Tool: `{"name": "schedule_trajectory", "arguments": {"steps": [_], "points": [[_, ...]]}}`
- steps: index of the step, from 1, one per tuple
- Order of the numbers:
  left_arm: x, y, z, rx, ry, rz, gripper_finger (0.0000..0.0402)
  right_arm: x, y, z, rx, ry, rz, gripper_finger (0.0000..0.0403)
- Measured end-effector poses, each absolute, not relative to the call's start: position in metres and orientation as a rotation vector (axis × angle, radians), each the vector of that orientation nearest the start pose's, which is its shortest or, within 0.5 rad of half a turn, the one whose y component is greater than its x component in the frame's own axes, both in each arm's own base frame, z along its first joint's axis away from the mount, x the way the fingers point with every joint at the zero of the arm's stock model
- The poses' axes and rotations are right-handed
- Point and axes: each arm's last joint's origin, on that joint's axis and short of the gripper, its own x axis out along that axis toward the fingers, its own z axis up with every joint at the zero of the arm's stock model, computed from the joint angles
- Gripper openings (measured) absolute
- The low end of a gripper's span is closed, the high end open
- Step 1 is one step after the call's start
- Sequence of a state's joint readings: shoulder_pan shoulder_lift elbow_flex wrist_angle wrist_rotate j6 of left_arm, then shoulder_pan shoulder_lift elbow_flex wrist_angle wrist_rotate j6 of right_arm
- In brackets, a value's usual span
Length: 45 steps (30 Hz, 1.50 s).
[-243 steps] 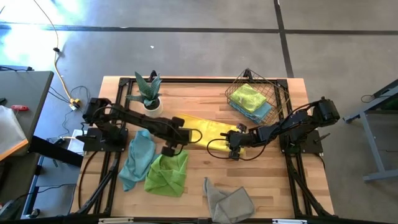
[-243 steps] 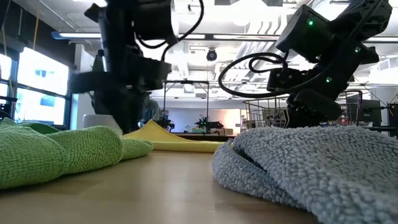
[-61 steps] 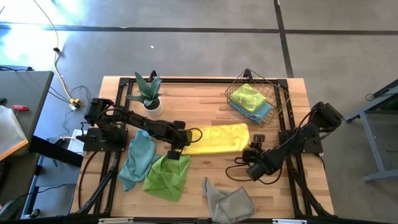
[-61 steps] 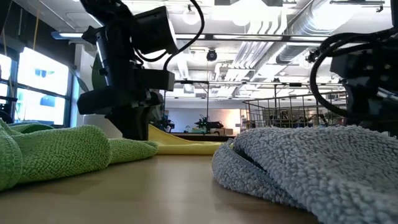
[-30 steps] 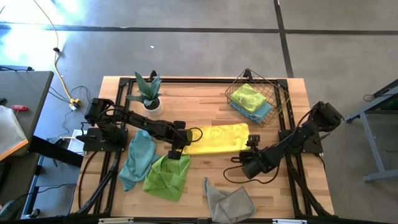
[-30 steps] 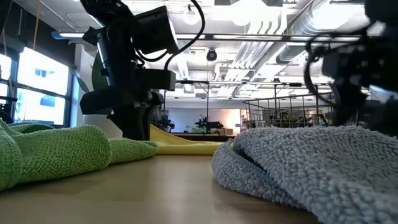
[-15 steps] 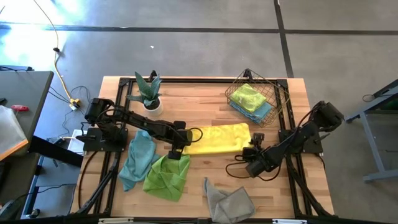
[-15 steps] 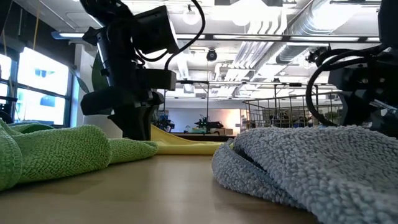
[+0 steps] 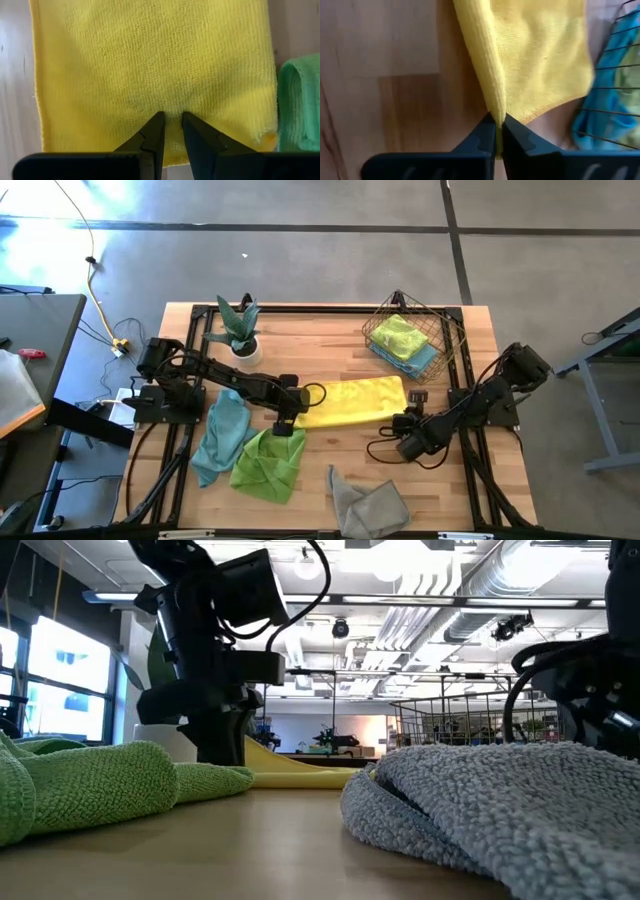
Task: Fold microfiber towels
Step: Fold the yellow towel
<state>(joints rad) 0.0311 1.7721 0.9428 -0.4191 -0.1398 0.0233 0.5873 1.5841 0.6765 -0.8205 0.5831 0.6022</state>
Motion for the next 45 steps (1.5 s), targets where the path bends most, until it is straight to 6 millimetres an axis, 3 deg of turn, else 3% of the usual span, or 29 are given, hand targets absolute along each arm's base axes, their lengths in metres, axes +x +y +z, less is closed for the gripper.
{"name": "schedule_trajectory", "arguments": {"steps": [7,15,23,32,38,45], "points": [[0.319,0.013,0.137,-0.012,1.223,0.144,0.0062,0.205,0.108,0.157,-0.522,1.364,-0.367,0.0004],[0.331,0.005,0.18,-0.154,1.08,0.011,0.0062,0.249,0.102,0.18,-0.54,1.25,-0.176,0.0001],[0.308,-0.024,0.215,-0.221,1.072,-0.074,0.0062,0.296,0.077,0.2,-0.633,0.999,-0.117,0.0],[0.29,-0.067,0.224,-0.172,1.084,-0.056,0.0062,0.339,0.046,0.175,-0.702,0.887,0.041,0.0],[0.282,-0.083,0.223,-0.154,1.112,-0.016,0.0062,0.362,0.048,0.161,-0.83,0.737,0.106,0.0],[0.279,-0.088,0.222,-0.126,1.113,0.041,0.0062,0.38,0.053,0.144,-0.839,0.624,0.16,0.0]]}}
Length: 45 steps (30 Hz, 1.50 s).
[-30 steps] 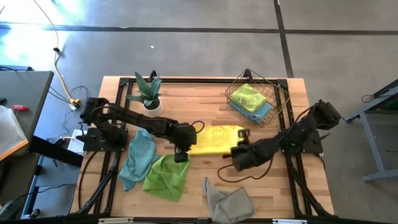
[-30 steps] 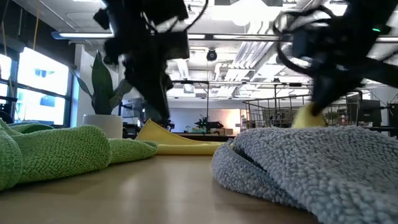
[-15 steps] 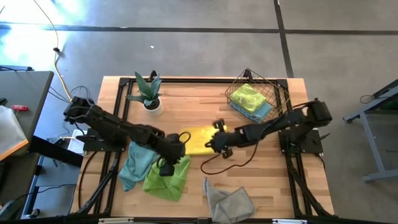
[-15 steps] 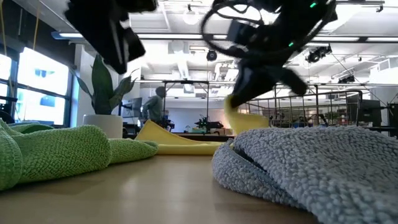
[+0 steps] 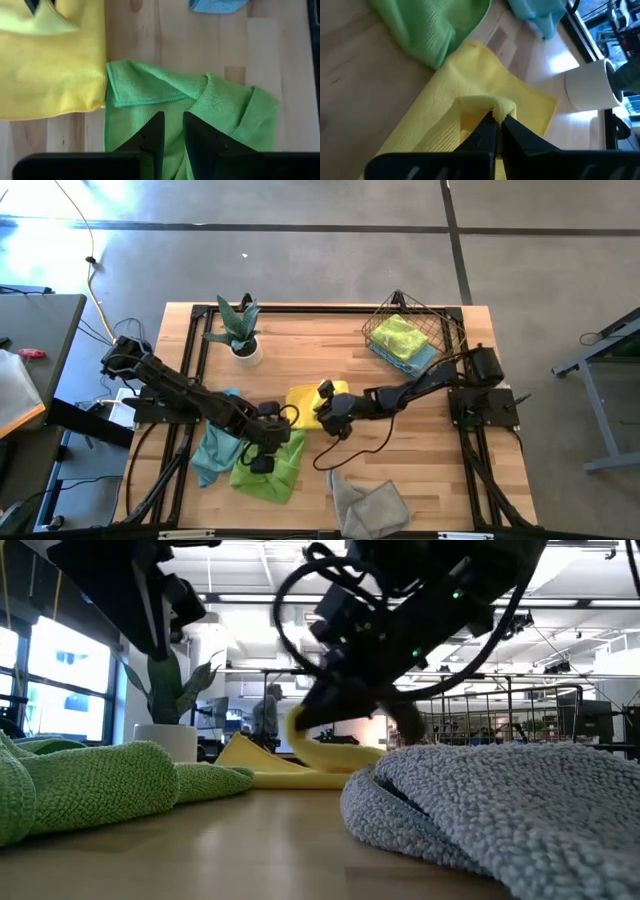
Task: Fold microfiber towels
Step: Fold the yellow towel
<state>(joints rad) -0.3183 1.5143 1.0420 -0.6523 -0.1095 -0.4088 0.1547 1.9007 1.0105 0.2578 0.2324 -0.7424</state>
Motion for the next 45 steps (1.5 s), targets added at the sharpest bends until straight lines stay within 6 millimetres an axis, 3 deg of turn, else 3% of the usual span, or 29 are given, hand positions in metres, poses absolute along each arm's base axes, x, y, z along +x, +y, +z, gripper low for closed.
{"name": "schedule_trajectory", "arguments": {"steps": [9,16,21,34,39,45], "points": [[0.278,-0.089,0.222,-0.122,1.114,0.057,0.0062,0.419,0.053,0.149,-0.834,0.576,0.102,0.0],[0.276,-0.088,0.221,-0.119,1.13,0.062,0.0062,0.429,0.051,0.163,-0.86,0.539,0.084,0.0],[0.272,-0.087,0.219,-0.125,1.173,0.086,0.0062,0.434,0.052,0.17,-0.846,0.465,0.161,0.0],[0.263,-0.094,0.226,-0.119,1.166,0.095,0.0062,0.449,0.024,0.14,-0.815,0.432,0.092,0.0],[0.262,-0.092,0.23,-0.127,1.144,0.119,0.0062,0.449,0.025,0.14,-0.853,0.472,-0.034,0.0],[0.261,-0.092,0.231,-0.115,1.142,0.118,0.0062,0.444,0.047,0.144,-1.108,0.576,-0.262,0.0]]}}
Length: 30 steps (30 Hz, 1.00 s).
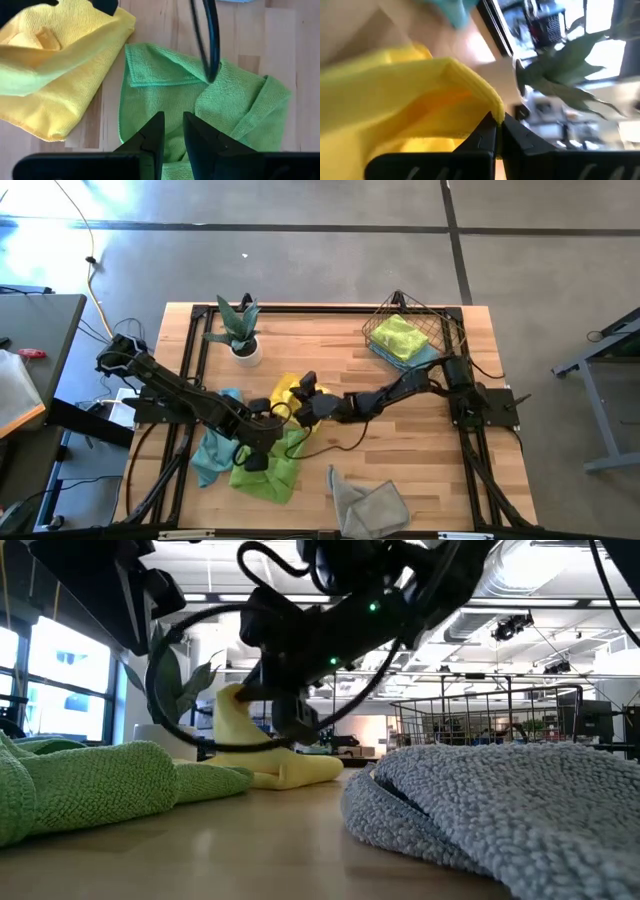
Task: Fold microfiber towels
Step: Fold the yellow towel
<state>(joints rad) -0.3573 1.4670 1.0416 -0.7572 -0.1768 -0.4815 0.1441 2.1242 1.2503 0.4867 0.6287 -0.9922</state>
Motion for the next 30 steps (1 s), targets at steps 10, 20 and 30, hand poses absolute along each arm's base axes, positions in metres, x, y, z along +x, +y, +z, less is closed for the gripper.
{"name": "schedule_trajectory", "arguments": {"steps": [10,20,30], "points": [[0.262,-0.09,0.231,-0.071,1.122,0.16,0.0062,0.433,0.071,0.147,-1.239,0.75,-0.574,0.0],[0.262,-0.089,0.231,-0.044,1.123,0.145,0.0062,0.405,0.11,0.14,-1.356,0.915,-0.621,0.0],[0.263,-0.087,0.231,-0.037,1.109,0.164,0.0062,0.347,0.109,0.161,-0.59,1.069,-0.435,0.0]]}}
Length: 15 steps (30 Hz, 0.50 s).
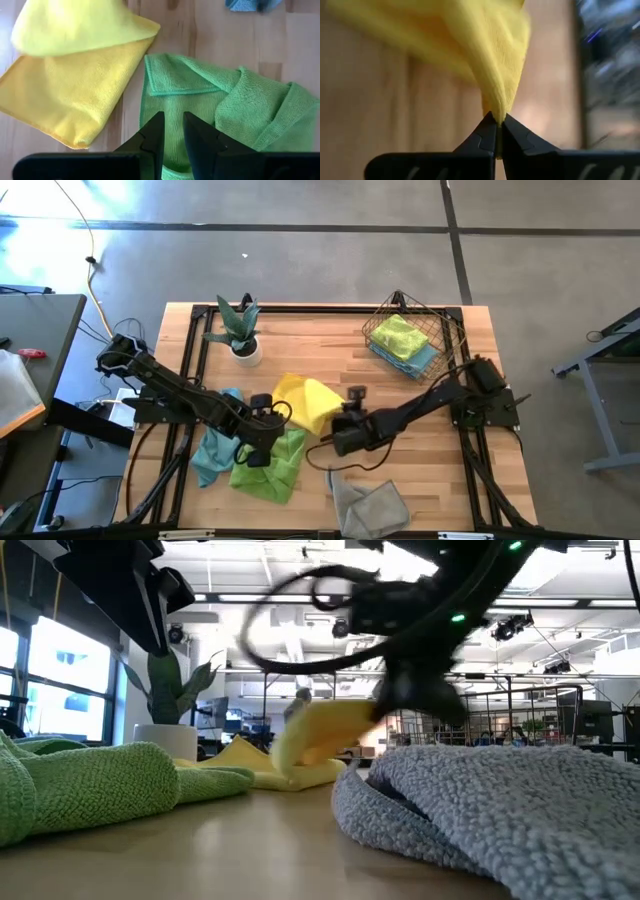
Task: Fold microfiber towels
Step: Fold the yellow towel
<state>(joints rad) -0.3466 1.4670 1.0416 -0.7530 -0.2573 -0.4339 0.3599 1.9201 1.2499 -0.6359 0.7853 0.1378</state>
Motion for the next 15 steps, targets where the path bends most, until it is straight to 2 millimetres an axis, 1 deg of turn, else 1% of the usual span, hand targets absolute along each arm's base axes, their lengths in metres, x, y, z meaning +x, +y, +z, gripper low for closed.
{"name": "schedule_trajectory", "arguments": {"steps": [4,6,11,15], "points": [[0.263,-0.087,0.231,-0.032,1.105,0.171,0.0062,0.322,0.111,0.172,-0.287,1.246,-0.403,0.0],[0.263,-0.087,0.231,-0.022,1.101,0.179,0.0062,0.316,0.116,0.176,-0.186,1.278,-0.391,0.0],[0.264,-0.086,0.232,-0.001,1.093,0.184,0.0062,0.309,0.13,0.176,-0.108,1.335,-0.29,0.0],[0.264,-0.086,0.232,-0.001,1.091,0.183,0.0062,0.304,0.131,0.176,-0.057,1.409,-0.242,0.0]]}}
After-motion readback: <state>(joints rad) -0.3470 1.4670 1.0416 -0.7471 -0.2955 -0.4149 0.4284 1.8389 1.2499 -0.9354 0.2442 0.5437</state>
